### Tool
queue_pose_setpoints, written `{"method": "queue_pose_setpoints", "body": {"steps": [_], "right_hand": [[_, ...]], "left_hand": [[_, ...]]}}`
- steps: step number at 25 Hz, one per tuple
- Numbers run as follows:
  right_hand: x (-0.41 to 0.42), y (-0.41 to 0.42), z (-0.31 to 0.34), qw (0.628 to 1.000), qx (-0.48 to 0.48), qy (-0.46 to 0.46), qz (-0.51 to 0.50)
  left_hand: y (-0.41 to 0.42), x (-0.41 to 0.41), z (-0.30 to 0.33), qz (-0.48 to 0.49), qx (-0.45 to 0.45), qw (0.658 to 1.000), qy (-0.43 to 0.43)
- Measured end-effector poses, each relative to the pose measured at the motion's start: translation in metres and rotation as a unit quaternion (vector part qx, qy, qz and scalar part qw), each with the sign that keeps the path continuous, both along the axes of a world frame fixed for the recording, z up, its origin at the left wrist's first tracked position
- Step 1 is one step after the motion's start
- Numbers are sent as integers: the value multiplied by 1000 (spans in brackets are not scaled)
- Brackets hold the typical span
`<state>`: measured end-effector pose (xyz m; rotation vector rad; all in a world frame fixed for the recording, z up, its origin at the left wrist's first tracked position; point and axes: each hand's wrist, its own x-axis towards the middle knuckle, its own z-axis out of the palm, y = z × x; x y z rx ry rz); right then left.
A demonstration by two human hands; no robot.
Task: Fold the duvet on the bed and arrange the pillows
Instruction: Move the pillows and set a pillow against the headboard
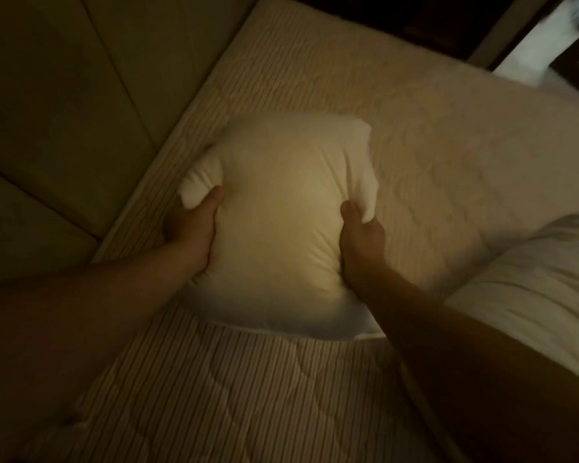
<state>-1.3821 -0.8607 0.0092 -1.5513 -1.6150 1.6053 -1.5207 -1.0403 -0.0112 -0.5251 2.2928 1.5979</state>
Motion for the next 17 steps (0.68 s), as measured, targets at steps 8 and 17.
{"method": "queue_pose_setpoints", "body": {"steps": [8, 17], "right_hand": [[172, 98, 182, 975, 126, 104, -151], [464, 182, 253, 915, 157, 98, -359]], "left_hand": [[156, 118, 162, -155, 98, 977, 107], [327, 357, 244, -401, 165, 891, 136]]}}
